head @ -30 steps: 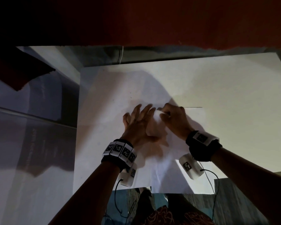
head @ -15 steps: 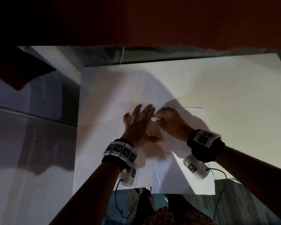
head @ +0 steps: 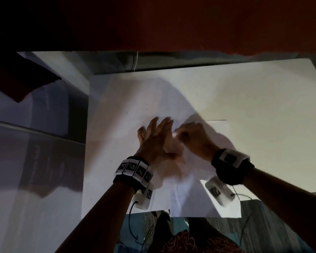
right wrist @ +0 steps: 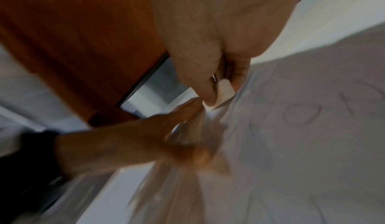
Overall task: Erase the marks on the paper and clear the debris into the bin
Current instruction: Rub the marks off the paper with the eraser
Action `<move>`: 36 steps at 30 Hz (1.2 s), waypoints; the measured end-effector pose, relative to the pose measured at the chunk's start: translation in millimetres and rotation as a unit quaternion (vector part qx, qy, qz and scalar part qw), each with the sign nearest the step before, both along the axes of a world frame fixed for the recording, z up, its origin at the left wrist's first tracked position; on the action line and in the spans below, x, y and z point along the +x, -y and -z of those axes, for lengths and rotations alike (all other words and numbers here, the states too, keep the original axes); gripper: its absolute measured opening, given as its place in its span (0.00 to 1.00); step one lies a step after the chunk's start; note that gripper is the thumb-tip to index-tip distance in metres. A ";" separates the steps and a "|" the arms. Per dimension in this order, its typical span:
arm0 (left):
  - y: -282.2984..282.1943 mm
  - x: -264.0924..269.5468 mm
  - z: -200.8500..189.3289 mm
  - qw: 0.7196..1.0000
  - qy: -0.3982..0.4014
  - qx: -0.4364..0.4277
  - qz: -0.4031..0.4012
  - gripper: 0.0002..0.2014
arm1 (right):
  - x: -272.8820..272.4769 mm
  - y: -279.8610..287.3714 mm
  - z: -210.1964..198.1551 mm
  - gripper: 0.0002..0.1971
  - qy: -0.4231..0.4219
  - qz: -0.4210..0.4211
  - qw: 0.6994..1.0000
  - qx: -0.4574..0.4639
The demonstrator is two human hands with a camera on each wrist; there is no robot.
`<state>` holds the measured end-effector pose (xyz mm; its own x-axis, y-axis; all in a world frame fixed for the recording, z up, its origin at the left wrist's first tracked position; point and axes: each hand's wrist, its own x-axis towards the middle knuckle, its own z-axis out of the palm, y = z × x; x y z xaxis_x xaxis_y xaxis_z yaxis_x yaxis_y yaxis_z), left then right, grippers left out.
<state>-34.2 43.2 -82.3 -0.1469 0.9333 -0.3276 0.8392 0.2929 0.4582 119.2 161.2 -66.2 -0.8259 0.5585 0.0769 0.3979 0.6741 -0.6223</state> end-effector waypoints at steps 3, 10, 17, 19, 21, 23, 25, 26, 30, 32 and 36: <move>-0.3 -1.8 -1.9 1.000 0.004 0.010 0.004 0.62 | 3.0 9.0 2.0 0.08 0.022 -0.006 0.998 -0.052; -0.2 -0.8 -2.1 1.000 -0.002 0.002 0.006 0.62 | -5.9 15.6 -5.3 0.05 -0.015 0.033 0.999 -0.025; -0.2 -0.8 -0.7 1.000 -0.001 0.006 0.005 0.63 | -4.2 15.3 -1.8 0.05 -0.026 0.048 0.998 -0.029; -0.4 -1.3 -2.3 1.000 -0.005 0.008 0.006 0.62 | 1.6 15.7 -1.2 0.05 -0.008 0.029 0.999 -0.019; 0.6 -0.7 -5.6 1.000 -0.001 -0.002 0.006 0.62 | 2.0 -5.1 -3.1 0.04 -0.026 0.085 0.996 -0.007; 1.3 0.5 -8.0 1.000 -0.002 -0.002 0.005 0.62 | 1.7 -15.9 -2.9 0.05 -0.021 0.125 0.992 -0.010; 0.8 0.5 -8.3 1.000 -0.006 0.004 0.005 0.62 | 1.9 -14.1 4.0 0.06 0.006 0.132 0.991 -0.018; 0.6 0.4 -8.3 1.000 -0.007 0.006 0.004 0.62 | 3.0 -12.7 6.2 0.06 0.013 0.135 0.991 -0.022; 2.2 0.3 -5.8 1.000 -0.007 0.007 0.007 0.62 | 9.6 -16.3 7.8 0.07 0.012 0.117 0.993 -0.027; 2.0 0.6 -5.6 1.000 -0.007 0.008 0.011 0.61 | 9.3 -16.9 8.1 0.08 0.020 0.105 0.994 -0.024; -0.3 0.1 -6.8 0.999 -0.035 -0.008 0.032 0.57 | 7.1 -22.5 -0.6 0.07 0.025 0.147 0.987 -0.067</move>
<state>-34.1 43.5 -75.4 -0.1100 0.9365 -0.3329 0.8861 0.2441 0.3940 126.4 183.7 -65.6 -0.6277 0.7768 -0.0518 0.5969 0.4375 -0.6725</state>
